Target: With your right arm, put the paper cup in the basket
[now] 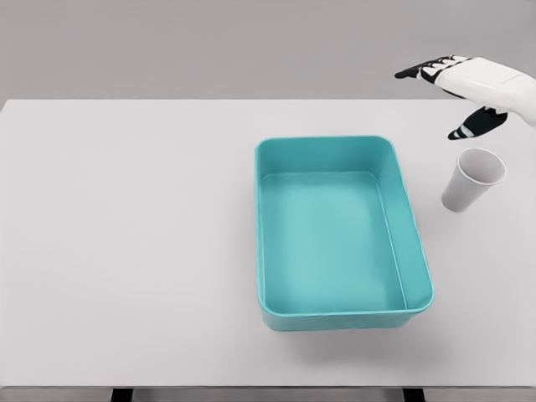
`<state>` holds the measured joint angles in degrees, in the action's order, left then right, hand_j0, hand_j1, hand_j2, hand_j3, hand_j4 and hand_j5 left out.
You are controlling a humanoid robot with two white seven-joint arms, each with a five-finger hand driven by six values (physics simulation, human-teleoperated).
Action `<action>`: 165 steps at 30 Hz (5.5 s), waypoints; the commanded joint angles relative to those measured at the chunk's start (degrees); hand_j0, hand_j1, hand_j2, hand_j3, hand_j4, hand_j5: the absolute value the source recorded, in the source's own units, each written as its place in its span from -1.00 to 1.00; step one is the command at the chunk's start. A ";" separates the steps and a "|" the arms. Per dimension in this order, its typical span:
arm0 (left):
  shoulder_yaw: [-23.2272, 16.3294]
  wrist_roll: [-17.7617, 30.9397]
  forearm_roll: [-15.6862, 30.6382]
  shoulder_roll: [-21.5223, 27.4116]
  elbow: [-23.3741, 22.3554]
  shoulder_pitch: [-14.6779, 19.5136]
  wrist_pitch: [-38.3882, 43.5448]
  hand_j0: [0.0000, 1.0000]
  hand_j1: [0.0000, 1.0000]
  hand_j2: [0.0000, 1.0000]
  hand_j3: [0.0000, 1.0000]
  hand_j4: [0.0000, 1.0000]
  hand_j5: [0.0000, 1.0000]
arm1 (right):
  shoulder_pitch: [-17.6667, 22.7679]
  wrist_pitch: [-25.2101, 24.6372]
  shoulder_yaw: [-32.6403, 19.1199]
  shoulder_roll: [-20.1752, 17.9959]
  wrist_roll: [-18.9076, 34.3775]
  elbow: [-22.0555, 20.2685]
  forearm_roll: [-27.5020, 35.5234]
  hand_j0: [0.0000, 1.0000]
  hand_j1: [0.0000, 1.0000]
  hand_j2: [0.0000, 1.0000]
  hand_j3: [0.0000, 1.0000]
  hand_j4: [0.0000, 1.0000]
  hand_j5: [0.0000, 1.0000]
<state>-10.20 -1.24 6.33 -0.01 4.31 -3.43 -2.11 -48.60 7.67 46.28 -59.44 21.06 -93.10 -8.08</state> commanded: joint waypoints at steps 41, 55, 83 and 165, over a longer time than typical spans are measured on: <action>0.00 0.01 0.00 0.01 -0.01 0.00 0.00 1.00 1.00 1.00 1.00 1.00 1.00 | 7.82 21.59 -5.50 5.91 13.94 44.41 46.40 1.00 1.00 1.00 1.00 1.00 1.00; 0.00 0.01 0.00 0.01 -0.01 0.00 0.00 1.00 1.00 1.00 1.00 1.00 1.00 | 14.68 23.88 -6.56 -5.69 13.94 31.14 47.89 1.00 1.00 1.00 1.00 1.00 1.00; 0.00 0.01 0.00 0.01 -0.01 0.00 0.00 1.00 1.00 1.00 1.00 1.00 1.00 | 16.08 23.88 -6.56 5.91 13.94 45.47 42.53 1.00 1.00 1.00 1.00 1.00 1.00; 0.00 0.01 0.00 0.01 -0.01 0.00 0.00 1.00 1.00 1.00 1.00 1.00 1.00 | 16.00 23.62 -9.54 8.73 13.94 40.55 42.88 0.71 0.71 0.71 0.71 0.71 0.71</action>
<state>-10.20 -1.24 6.33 -0.01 4.31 -3.43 -2.11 -32.61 31.34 36.87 -50.65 35.01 -52.38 34.39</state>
